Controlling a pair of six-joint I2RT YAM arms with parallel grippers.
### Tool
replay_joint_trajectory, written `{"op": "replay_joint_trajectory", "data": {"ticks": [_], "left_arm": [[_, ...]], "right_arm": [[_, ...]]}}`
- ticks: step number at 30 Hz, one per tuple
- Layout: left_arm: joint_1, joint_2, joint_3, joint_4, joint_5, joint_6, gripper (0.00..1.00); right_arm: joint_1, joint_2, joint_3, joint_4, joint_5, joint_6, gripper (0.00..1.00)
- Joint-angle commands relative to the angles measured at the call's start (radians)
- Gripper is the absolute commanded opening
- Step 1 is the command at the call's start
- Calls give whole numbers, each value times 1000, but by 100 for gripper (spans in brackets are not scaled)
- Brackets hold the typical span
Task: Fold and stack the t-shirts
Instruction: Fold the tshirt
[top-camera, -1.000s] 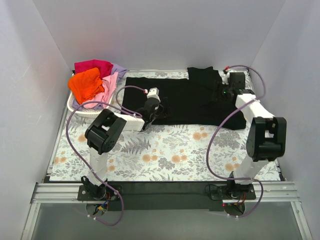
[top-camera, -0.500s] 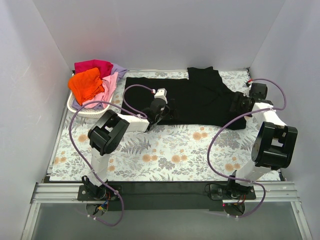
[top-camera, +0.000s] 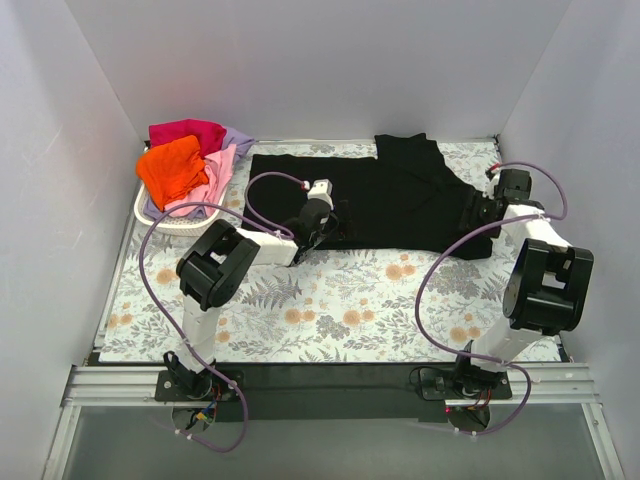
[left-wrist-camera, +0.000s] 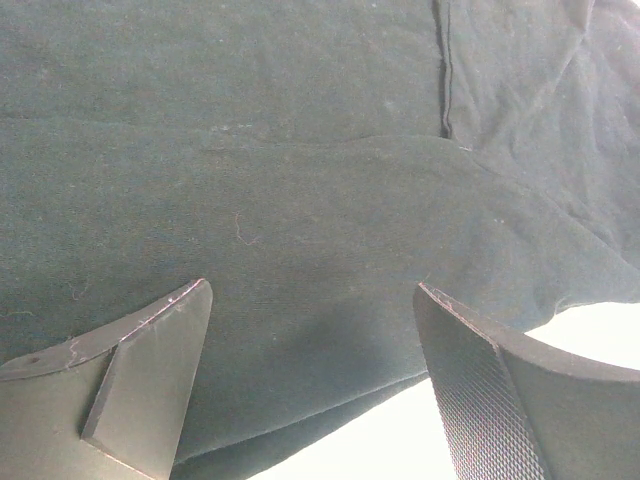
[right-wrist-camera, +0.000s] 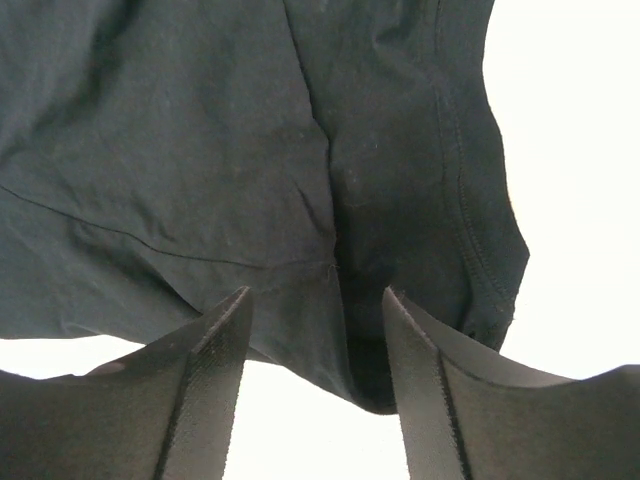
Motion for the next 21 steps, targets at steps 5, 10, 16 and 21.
{"op": "replay_joint_trajectory", "data": {"ticks": [5,10,16,21], "left_arm": [[1,-10,-32,-23,-29,-4,76],[1,-10,-44,-20,-35,-5,76],[5,-9,-82,-10,-46,-10,76],[5,-13,-108,0,-46,-7,76]], "right_arm": [[-4,57,36,-31,-28,-17,30],[-4,76,60,-46,24,-23,1],[-16,120,139,-43,127,-38,1],[-15,218,203,-45,127,-63,1]]}}
